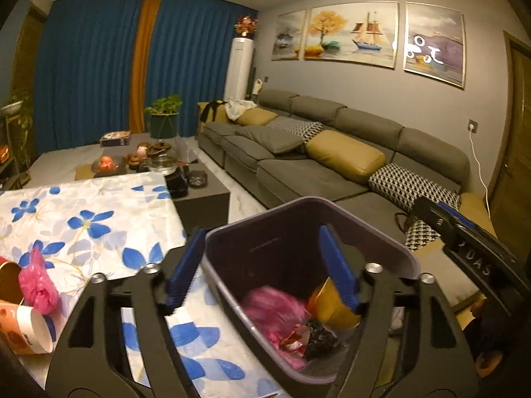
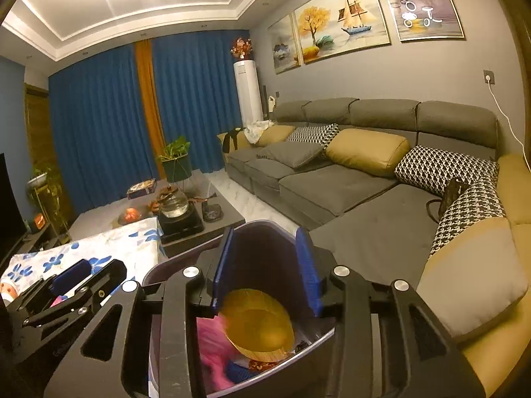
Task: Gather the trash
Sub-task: 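Open both tools to drop the pink bag and red cup into the bin, then move both tools back to the trash pile on the table, then grasp the black plastic bag with the left tool while the right tool grasps the white-orange cup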
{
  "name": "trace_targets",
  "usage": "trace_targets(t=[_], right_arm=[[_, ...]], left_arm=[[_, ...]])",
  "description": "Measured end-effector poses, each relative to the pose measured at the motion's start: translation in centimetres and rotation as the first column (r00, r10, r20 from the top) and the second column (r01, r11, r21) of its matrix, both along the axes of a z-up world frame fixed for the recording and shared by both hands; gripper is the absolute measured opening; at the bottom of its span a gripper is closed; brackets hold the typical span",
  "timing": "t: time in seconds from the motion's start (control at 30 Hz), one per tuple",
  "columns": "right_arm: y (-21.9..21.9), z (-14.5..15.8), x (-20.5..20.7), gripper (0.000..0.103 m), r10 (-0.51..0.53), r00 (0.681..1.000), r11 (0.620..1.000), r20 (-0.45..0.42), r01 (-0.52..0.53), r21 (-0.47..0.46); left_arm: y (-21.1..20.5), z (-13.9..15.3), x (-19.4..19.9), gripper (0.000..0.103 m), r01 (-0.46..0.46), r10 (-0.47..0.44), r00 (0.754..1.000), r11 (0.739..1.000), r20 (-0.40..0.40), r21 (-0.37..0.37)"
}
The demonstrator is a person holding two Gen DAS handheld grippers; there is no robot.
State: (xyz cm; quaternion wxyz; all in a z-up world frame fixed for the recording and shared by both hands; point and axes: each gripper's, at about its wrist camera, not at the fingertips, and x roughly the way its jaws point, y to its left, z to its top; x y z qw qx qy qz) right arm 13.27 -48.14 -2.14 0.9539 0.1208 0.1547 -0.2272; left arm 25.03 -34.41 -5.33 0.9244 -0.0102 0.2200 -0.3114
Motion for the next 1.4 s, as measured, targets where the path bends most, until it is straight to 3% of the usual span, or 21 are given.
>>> trace_targets(t=[0.2,0.4,0.63,0.8,1.03,1.27,1.4], right_arm=[[1.1,0.3,-1.1,0.06,-0.009,1.0,0.999,0.013,0.01,-0.031],[3.0,0.6,-3.0,0.082,-0.009,0.999,0.999,0.038,0.011,-0.051],[7.4,0.6,-3.6,0.084,0.067,0.997,0.996,0.025,-0.065,-0.061],[12.0,0.0,-3.2,0.084,0.144,0.99,0.987,-0.004,-0.144,-0.069],[19.6,-0.7,-1.8,0.084,0.287,0.957,0.955,-0.038,-0.289,-0.066],[26.6,-2.5,-0.6,0.084,0.386,0.918,0.916,-0.095,-0.393,-0.076],[29.5,-3.3,0.9,0.084,0.421,0.898,0.897,-0.131,-0.433,-0.086]], left_arm=[[2.9,0.6,-1.1,0.088,-0.085,0.085,0.996,0.996,0.023,-0.017],[7.6,1.2,-3.1,0.089,-0.204,0.205,0.979,0.979,0.021,-0.018],[14.4,2.4,-6.0,0.089,-0.354,0.354,0.935,0.935,0.034,-0.001],[20.9,2.5,-8.1,0.089,-0.466,0.463,0.883,0.884,0.08,0.022],[29.5,1.3,-9.6,0.089,-0.592,0.591,0.806,0.805,0.036,0.04],[34.9,-0.4,-9.9,0.089,-0.624,0.625,0.781,0.778,0.006,0.076],[35.7,-1.2,-8.6,0.089,-0.597,0.602,0.798,0.797,-0.034,0.089]])
